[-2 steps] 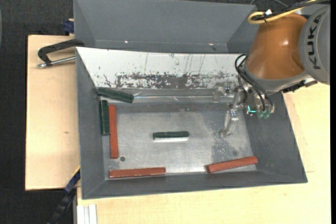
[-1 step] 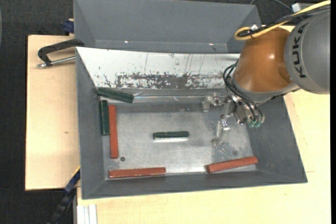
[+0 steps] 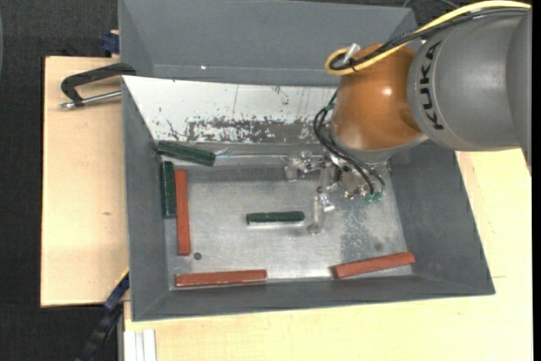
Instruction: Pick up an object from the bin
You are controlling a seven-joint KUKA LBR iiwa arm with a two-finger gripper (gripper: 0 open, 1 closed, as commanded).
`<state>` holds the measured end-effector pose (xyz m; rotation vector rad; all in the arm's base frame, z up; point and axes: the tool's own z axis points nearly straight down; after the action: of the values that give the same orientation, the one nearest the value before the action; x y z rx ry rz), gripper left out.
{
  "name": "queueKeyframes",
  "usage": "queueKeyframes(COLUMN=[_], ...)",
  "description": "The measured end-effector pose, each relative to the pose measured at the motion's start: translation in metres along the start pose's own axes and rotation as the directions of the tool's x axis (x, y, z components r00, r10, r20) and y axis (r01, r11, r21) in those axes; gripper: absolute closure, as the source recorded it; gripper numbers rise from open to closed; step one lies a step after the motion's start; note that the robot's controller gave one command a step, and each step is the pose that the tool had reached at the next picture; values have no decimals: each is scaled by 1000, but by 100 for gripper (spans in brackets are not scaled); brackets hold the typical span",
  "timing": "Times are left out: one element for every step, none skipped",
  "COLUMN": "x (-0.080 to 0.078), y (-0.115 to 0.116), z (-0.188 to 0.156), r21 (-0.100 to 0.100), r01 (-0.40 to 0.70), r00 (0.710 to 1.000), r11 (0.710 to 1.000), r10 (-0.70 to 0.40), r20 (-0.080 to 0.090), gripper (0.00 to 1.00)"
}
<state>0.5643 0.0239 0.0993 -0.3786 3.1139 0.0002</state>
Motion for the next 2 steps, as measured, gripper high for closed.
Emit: queueKeyframes(x=[1, 1], y=[27, 27], z=[29, 29], r21=[-2, -2], r01=[10, 10], r00=[1000, 1000], r11=[1000, 1000], r10=[-10, -10], r20=[-3, -3], gripper=[100, 100])
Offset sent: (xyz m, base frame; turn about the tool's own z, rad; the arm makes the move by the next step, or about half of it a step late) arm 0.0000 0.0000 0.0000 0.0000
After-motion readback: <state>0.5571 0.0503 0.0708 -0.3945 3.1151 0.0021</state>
